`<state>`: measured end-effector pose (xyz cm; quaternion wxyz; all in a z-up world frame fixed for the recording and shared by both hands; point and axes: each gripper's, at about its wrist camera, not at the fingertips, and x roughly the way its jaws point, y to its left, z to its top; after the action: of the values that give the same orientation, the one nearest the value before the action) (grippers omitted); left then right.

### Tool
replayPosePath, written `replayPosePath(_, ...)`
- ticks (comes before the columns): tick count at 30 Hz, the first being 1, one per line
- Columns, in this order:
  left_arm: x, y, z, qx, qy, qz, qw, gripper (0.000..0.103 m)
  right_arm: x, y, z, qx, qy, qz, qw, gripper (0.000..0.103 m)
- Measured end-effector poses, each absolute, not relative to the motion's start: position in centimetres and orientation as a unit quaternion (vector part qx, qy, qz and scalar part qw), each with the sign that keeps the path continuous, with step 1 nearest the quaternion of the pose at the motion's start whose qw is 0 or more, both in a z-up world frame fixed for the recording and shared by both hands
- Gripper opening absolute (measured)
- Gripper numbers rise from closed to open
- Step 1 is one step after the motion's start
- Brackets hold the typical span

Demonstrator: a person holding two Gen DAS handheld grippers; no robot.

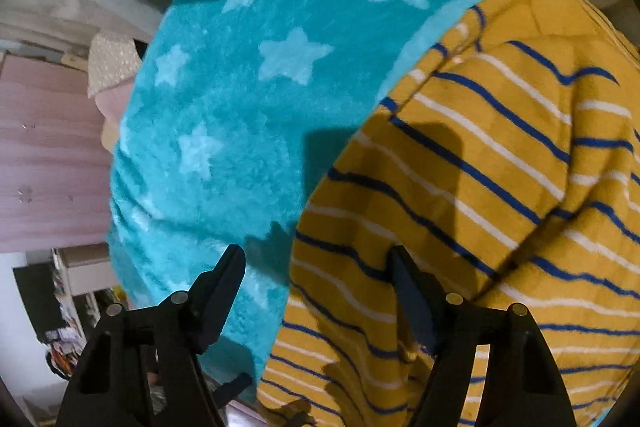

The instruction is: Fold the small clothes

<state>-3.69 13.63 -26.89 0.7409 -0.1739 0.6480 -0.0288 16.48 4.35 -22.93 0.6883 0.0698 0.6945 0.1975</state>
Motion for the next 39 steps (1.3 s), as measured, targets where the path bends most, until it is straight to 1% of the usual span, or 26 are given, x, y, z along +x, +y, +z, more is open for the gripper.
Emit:
replayPosePath(1,-3.7,13.3,-26.9,-0.162,0.652,-0.027,0.74,0.009,16.6,5.0,-23.4,0.062,0.703,0.2,0.679,0.077)
replayPosePath(2,-3.6,13.2,-27.1,-0.159,0.658,-0.033,0.735,0.007,16.7,5.5,-23.8,0.05,0.71,0.198,0.674,0.075)
replayPosePath(3,-3.7,13.3,-27.1,-0.168,0.659,-0.041,0.732,0.006,16.8,6.0,-24.2,0.032,0.715,0.192,0.671,0.068)
replayPosePath(6,-4.4,14.7,-25.2,-0.201,0.638,-0.062,0.741,0.005,17.0,6.5,-24.5,0.018,0.722,0.18,0.668,0.057)
replayPosePath(7,-4.7,15.2,-24.2,-0.213,0.629,-0.07,0.744,0.005,17.0,6.3,-24.3,0.025,0.723,0.179,0.667,0.056)
replayPosePath(10,-5.4,16.5,-21.5,-0.247,0.614,-0.095,0.744,0.005,16.7,4.7,-23.1,0.083,0.724,0.202,0.655,0.056)
replayPosePath(13,-5.8,16.1,-18.4,-0.248,0.597,-0.12,0.753,0.005,16.3,4.2,-22.5,0.103,0.724,0.219,0.646,0.056)
replayPosePath(15,-5.3,15.5,-17.2,-0.235,0.592,-0.129,0.76,0.005,16.2,4.7,-22.5,0.103,0.726,0.229,0.64,0.059)
replayPosePath(17,-5.1,13.8,-15.9,-0.203,0.59,-0.136,0.77,0.005,16.2,5.0,-22.5,0.109,0.727,0.232,0.637,0.059)
replayPosePath(18,-5.0,13.4,-15.6,-0.195,0.59,-0.14,0.771,0.005,16.1,5.1,-22.2,0.107,0.727,0.231,0.638,0.055)
replayPosePath(19,-4.8,12.8,-15.2,-0.186,0.59,-0.144,0.772,0.005,16.1,4.8,-22.0,0.098,0.726,0.225,0.642,0.045)
replayPosePath(20,-4.9,12.7,-14.6,-0.181,0.59,-0.148,0.773,0.005,15.7,4.3,-21.4,0.095,0.724,0.222,0.646,0.022)
replayPosePath(21,-4.8,12.1,-13.8,-0.176,0.588,-0.157,0.774,0.005,15.3,3.4,-21.0,0.101,0.721,0.223,0.648,0.01)
replayPosePath(22,-5.0,11.7,-13.1,-0.174,0.585,-0.167,0.774,0.005,15.0,2.2,-20.2,0.109,0.717,0.225,0.651,0.009)
replayPosePath(23,-4.9,10.1,-13.1,-0.172,0.585,-0.185,0.771,0.005,14.7,0.9,-19.1,0.114,0.709,0.23,0.657,0.006)
replayPosePath(25,-4.8,7.8,-11.0,-0.147,0.594,-0.229,0.757,0.005,14.2,-1.4,-17.3,0.129,0.696,0.241,0.663,0.005)
replayPosePath(28,-4.6,1.8,-6.7,-0.045,0.569,-0.275,0.774,0.005,14.0,-5.3,-13.7,0.146,0.666,0.275,0.678,0.005)
replayPosePath(31,-4.3,-3.8,-5.4,-0.003,0.553,-0.309,0.774,0.005,14.5,-9.6,-11.8,0.159,0.643,0.286,0.692,0.005)
replayPosePath(33,-3.9,-7.2,-6.5,0.011,0.558,-0.321,0.765,0.005,14.8,-12.5,-11.8,0.163,0.637,0.28,0.7,0.005)
replayPosePath(35,-3.2,-9.6,-8.3,-0.001,0.569,-0.325,0.756,0.005,15.0,-16.0,-12.7,0.17,0.633,0.283,0.7,0.005)
replayPosePath(37,-3.0,-12.4,-11.5,-0.002,0.586,-0.316,0.746,0.006,15.1,-19.2,-14.5,0.167,0.634,0.275,0.704,0.005)
replayPosePath(39,-2.2,-13.7,-14.9,-0.034,0.611,-0.309,0.728,0.01,15.3,-21.6,-17.7,0.168,0.644,0.269,0.696,0.005)
